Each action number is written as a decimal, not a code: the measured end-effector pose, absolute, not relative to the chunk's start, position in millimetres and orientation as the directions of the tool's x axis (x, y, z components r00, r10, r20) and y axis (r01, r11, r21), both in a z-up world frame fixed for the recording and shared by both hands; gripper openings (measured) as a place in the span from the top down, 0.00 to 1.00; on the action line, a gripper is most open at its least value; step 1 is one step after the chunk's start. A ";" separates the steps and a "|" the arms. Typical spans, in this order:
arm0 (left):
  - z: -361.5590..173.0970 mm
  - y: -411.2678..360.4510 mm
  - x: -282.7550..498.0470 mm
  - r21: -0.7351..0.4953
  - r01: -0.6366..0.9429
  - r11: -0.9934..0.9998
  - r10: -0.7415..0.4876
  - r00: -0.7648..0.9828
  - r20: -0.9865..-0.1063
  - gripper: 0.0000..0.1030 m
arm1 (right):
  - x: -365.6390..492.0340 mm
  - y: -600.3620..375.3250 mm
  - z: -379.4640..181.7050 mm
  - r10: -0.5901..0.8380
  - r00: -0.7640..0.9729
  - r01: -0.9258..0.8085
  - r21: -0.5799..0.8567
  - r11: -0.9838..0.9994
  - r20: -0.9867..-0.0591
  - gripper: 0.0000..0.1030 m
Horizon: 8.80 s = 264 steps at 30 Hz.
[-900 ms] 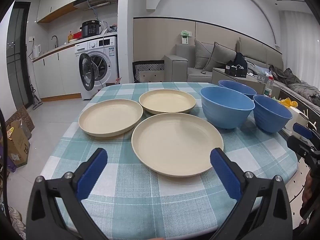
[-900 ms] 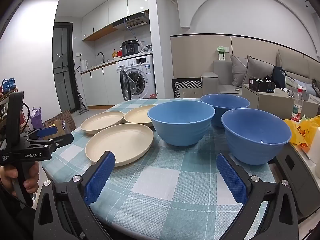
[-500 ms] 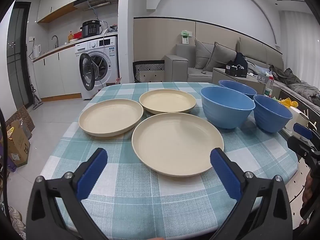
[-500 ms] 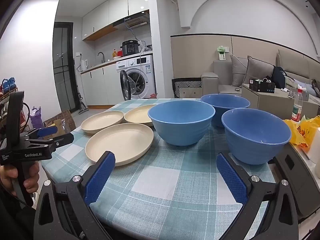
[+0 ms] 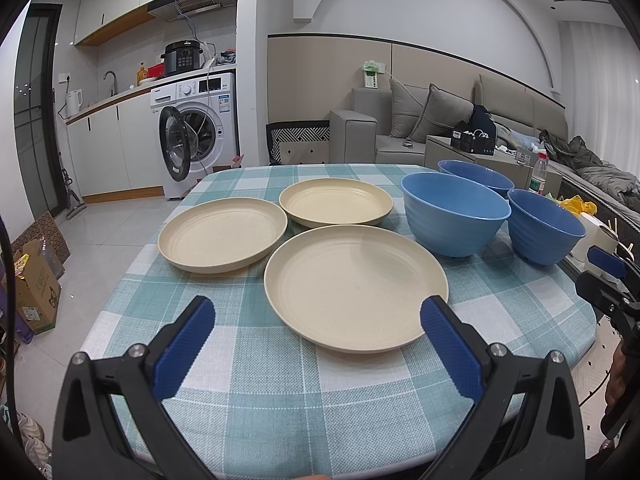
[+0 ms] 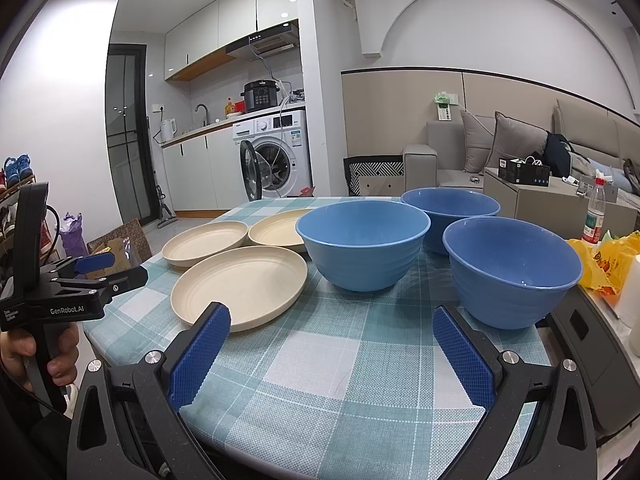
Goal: Organize plates and bowls
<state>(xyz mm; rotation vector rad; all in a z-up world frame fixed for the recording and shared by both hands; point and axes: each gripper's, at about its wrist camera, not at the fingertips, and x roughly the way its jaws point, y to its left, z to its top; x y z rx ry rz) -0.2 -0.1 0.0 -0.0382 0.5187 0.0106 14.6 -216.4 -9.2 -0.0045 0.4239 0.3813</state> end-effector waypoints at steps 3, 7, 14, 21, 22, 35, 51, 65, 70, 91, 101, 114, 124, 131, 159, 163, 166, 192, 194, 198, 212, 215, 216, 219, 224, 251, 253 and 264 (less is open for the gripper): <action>0.1 -0.1 -0.2 -0.034 -0.020 0.999 0.000 0.869 -0.495 0.00 | 14.3 -216.4 -9.0 0.358 0.843 -0.360 0.073 0.930 -0.401 0.00; 0.0 0.0 -0.1 -0.034 -0.020 0.999 0.001 0.868 -0.496 0.00 | 14.1 -216.1 -9.1 0.359 0.843 -0.361 0.073 0.930 -0.401 0.00; 0.0 0.0 -0.1 -0.034 -0.020 0.999 0.000 0.868 -0.496 0.00 | 15.5 -216.6 -10.1 0.360 0.842 -0.362 0.073 0.929 -0.402 0.00; 0.0 0.0 -0.2 -0.033 -0.020 0.999 0.001 0.869 -0.496 0.00 | 15.1 -216.3 -10.3 0.360 0.842 -0.362 0.073 0.929 -0.401 0.00; 0.0 0.0 -0.1 -0.033 -0.021 0.999 0.001 0.868 -0.496 0.00 | 15.3 -216.2 -10.3 0.360 0.842 -0.363 0.073 0.929 -0.402 0.00; 0.0 0.0 -0.1 -0.034 -0.020 0.999 0.001 0.868 -0.496 0.00 | 14.6 -215.4 -9.8 0.359 0.842 -0.362 0.073 0.929 -0.402 0.00; -0.2 0.0 0.2 -0.034 -0.020 0.999 0.001 0.869 -0.496 0.00 | 14.5 -214.3 -9.7 0.359 0.842 -0.362 0.073 0.929 -0.402 0.00; -0.1 -0.1 0.1 -0.033 -0.020 0.999 0.001 0.869 -0.496 0.00 | 14.9 -214.3 -9.8 0.359 0.842 -0.362 0.072 0.930 -0.402 0.00; -0.1 0.0 0.1 -0.033 -0.019 0.999 0.000 0.869 -0.495 0.00 | 15.1 -214.0 -10.1 0.358 0.843 -0.361 0.072 0.930 -0.401 0.00; 4.2 11.0 3.1 -0.032 -0.026 0.999 0.007 0.870 -0.494 0.00 | 19.5 -216.8 -0.2 0.358 0.844 -0.365 0.063 0.929 -0.399 0.00; 16.9 17.0 9.8 -0.027 -0.029 0.999 0.013 0.881 -0.473 0.00 | 34.2 -210.3 13.6 0.347 0.848 -0.366 0.030 0.930 -0.401 0.00; 38.9 25.3 23.4 -0.013 -0.039 0.999 0.029 0.897 -0.441 0.00 | 47.9 -198.6 46.6 0.368 0.844 -0.404 -0.010 0.915 -0.390 0.00; 52.3 25.0 40.6 0.003 -0.043 0.999 0.040 0.906 -0.422 0.00 | 68.1 -184.8 73.1 0.362 0.842 -0.417 -0.056 0.907 -0.401 0.00; 60.7 29.6 55.9 0.010 -0.050 0.999 0.050 0.912 -0.408 0.00 | 88.9 -180.5 90.5 0.382 0.822 -0.438 -0.038 0.898 -0.422 0.00; 89.8 71.8 122.9 -0.032 -0.056 0.998 0.036 0.899 -0.437 0.00 | 186.5 -156.8 155.4 0.372 0.780 -0.448 -0.034 0.893 -0.503 0.00; 92.6 76.4 134.7 -0.038 -0.044 0.998 0.022 0.891 -0.454 0.00 | 201.1 -152.8 161.1 0.376 0.772 -0.451 -0.024 0.892 -0.512 0.00; 94.0 77.7 142.4 -0.033 -0.032 0.999 0.013 0.888 -0.459 0.00 | 212.4 -147.7 164.4 0.367 0.766 -0.448 -0.030 0.893 -0.528 0.00; 80.7 91.8 223.4 -0.021 -0.007 1.000 -0.006 0.835 -0.550 0.00 | 316.7 -121.0 162.4 0.326 0.700 -0.414 0.010 0.910 -0.635 0.00; 76.2 89.1 229.4 -0.011 -0.001 1.000 -0.006 0.827 -0.563 0.00 | 325.6 -118.9 156.8 0.322 0.689 -0.413 0.014 0.911 -0.649 0.00; 66.5 84.5 241.0 0.004 0.009 1.000 -0.005 0.810 -0.587 0.00 | 343.6 -117.3 143.7 0.319 0.665 -0.408 0.030 0.913 -0.675 0.00; 48.0 69.5 275.7 0.025 0.065 0.998 -0.034 0.772 -0.635 0.00 | 386.5 -113.6 103.3 0.299 0.587 -0.402 0.049 0.914 -0.752 0.00; 42.0 67.7 283.3 0.028 0.072 0.997 -0.037 0.759 -0.651 0.00 | 394.0 -110.4 94.1 0.298 0.571 -0.404 0.055 0.913 -0.765 0.00; 40.1 67.7 285.7 0.028 0.074 0.997 -0.038 0.754 -0.655 0.00 | 395.9 -109.6 91.6 0.298 0.567 -0.403 0.058 0.913 -0.768 0.00; 33.5 66.3 292.9 0.033 0.078 0.996 -0.036 0.742 -0.669 0.00 | 404.3 -105.5 82.7 0.292 0.550 -0.402 0.059 0.914 -0.782 0.00; 24.2 66.7 303.6 0.030 0.083 0.996 -0.039 0.725 -0.688 0.00 | 416.8 -98.5 67.4 0.288 0.512 -0.405 0.068 0.912 -0.809 0.00; -21.3 56.4 348.8 0.033 0.104 0.994 -0.038 0.614 -0.789 0.00 | 472.8 -81.5 -18.1 0.223 0.279 -0.374 0.108 0.921 -0.934 0.03; -24.6 55.0 351.0 0.035 0.109 0.993 -0.039 0.605 -0.795 0.01 | 476.2 -80.7 -24.4 0.218 0.257 -0.367 0.113 0.923 -0.941 0.05; -35.1 50.3 359.8 0.025 0.134 0.991 -0.056 0.565 -0.823 0.09 | 484.3 -76.6 -44.2 0.205 0.181 -0.340 0.134 0.931 -0.962 0.23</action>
